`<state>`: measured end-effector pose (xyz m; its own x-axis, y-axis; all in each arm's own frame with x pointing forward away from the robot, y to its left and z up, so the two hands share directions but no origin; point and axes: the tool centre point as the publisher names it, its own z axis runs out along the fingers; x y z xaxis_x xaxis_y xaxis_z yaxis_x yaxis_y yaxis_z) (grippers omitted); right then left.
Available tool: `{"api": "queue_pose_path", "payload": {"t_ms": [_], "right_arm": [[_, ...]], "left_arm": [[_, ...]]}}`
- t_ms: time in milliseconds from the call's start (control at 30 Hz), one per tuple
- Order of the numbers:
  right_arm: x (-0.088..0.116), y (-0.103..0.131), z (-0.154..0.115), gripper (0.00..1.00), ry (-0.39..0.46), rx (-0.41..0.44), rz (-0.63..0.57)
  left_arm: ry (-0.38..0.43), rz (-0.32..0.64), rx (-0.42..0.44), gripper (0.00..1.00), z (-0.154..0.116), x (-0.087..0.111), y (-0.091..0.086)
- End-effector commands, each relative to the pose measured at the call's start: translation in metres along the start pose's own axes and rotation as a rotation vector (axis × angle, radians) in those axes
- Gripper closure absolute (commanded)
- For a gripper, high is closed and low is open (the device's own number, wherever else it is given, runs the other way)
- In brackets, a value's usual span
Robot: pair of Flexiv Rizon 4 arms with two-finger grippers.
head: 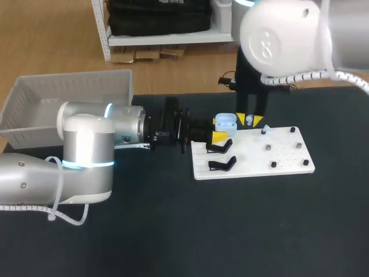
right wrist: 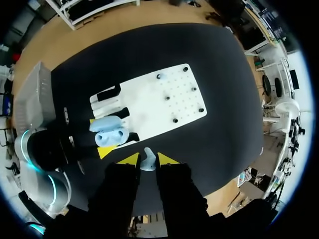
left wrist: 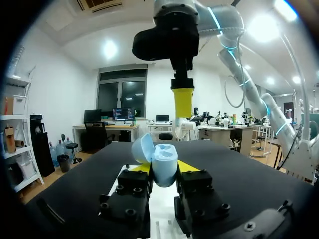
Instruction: Pick up each earbud case from the left stands, insert the matching earbuds, close the lid, and place the case in the box.
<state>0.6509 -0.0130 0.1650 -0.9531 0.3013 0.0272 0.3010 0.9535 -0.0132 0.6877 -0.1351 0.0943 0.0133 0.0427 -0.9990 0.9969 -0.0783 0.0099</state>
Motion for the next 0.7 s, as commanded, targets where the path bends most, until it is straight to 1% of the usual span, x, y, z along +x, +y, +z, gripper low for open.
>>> {"api": "queue_pose_path", "payload": {"t_ms": [33,300,367,400,500,700], "right_arm": [[-0.003,0.002,-0.001,1.00,0.017,0.004,0.001],[-0.003,0.002,-0.001,1.00,0.017,0.004,0.001],[-0.004,0.003,-0.002,1.00,-0.007,0.023,0.015],[-0.004,0.005,-0.003,1.00,-0.006,0.012,0.023],[-0.002,0.010,-0.004,1.00,-0.006,0.017,0.038],[-0.004,0.016,-0.005,1.00,-0.005,0.041,0.081]], "left_arm": [[-0.002,0.003,-0.007,1.00,0.000,0.001,-0.002],[-0.002,0.003,-0.007,1.00,0.000,0.001,-0.002],[-0.002,0.003,-0.007,1.00,0.000,0.001,-0.002],[-0.002,0.003,-0.007,1.00,0.000,0.001,-0.002],[0.017,0.028,-0.002,1.00,0.002,0.000,-0.001],[0.009,0.046,-0.011,1.00,0.003,0.001,-0.001]]}}
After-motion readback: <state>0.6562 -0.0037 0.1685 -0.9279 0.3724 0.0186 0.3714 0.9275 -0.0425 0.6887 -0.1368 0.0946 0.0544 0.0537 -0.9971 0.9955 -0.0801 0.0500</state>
